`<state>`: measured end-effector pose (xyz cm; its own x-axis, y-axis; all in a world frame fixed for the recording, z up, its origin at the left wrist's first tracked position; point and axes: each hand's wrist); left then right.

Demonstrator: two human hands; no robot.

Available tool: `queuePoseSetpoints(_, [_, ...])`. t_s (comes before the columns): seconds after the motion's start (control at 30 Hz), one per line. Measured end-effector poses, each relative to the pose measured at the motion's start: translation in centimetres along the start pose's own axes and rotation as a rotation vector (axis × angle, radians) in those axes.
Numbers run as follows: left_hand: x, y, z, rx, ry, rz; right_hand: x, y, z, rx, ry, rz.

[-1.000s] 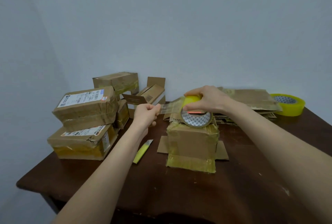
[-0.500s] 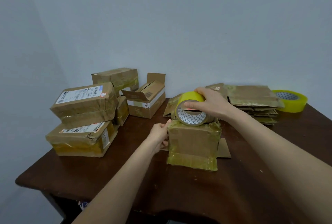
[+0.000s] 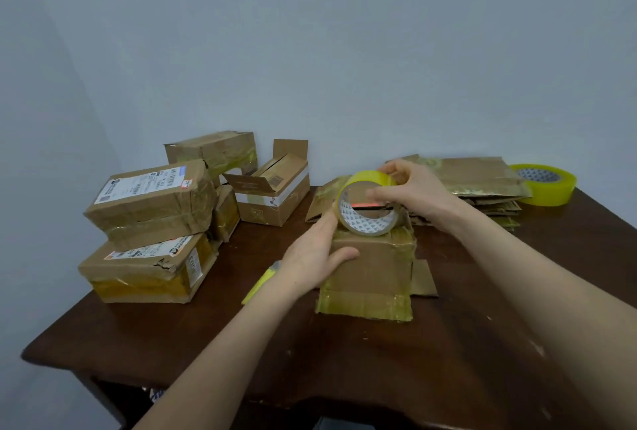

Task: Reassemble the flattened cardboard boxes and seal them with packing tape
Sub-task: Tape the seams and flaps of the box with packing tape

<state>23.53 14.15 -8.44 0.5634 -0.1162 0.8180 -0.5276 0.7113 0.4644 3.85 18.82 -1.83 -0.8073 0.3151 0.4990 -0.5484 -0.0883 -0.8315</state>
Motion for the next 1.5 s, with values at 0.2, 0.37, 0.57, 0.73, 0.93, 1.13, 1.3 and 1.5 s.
queuePoseSetpoints(0.2, [0.2, 0.5, 0.3, -0.063, -0.082, 0.205, 1.9, -1.0, 0.3, 0.108, 0.015, -0.24])
queuePoseSetpoints(0.37, [0.1, 0.6, 0.6, -0.066, -0.128, 0.246, 3.8, -1.1, 0.2, 0.101, -0.018, -0.361])
queuePoseSetpoints(0.57, [0.6, 1.4, 1.0, -0.035, -0.217, 0.322, 5.2, -1.2, -0.2, 0.037, 0.014, -0.612])
queuePoseSetpoints(0.73, [-0.4, 5.2, 1.8, -0.151, -0.168, 0.573, 4.0, -0.7, -0.6, 0.065, 0.018, -0.624])
queuePoseSetpoints(0.93, [-1.0, 4.9, 1.5, -0.19, -0.12, 0.412, 3.2, 0.4, -1.5, 0.029, 0.037, -0.354])
queuePoseSetpoints(1.13, [-0.4, 4.2, 4.0, -0.11, -0.21, 0.373, 3.2, 2.9, -3.2, -0.031, 0.157, 0.098])
queuePoseSetpoints(1.3, [-0.7, 3.9, 5.6, -0.065, -0.273, 0.333, 3.2, 3.2, -3.4, -0.041, 0.127, 0.192])
queuePoseSetpoints(1.5, [-0.9, 2.5, 5.0, -0.127, -0.222, 0.344, 3.4, 3.1, -3.6, 0.025, 0.172, 0.259])
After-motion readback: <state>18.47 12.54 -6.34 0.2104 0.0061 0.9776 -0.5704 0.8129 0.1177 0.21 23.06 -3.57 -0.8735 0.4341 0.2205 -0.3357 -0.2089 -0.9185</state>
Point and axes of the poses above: each hand's wrist, its own z-axis towards the middle knuckle, its own x-axis out of the back of the hand, y = z × x, and after that the axes turned 3 degrees about -z, right-handed
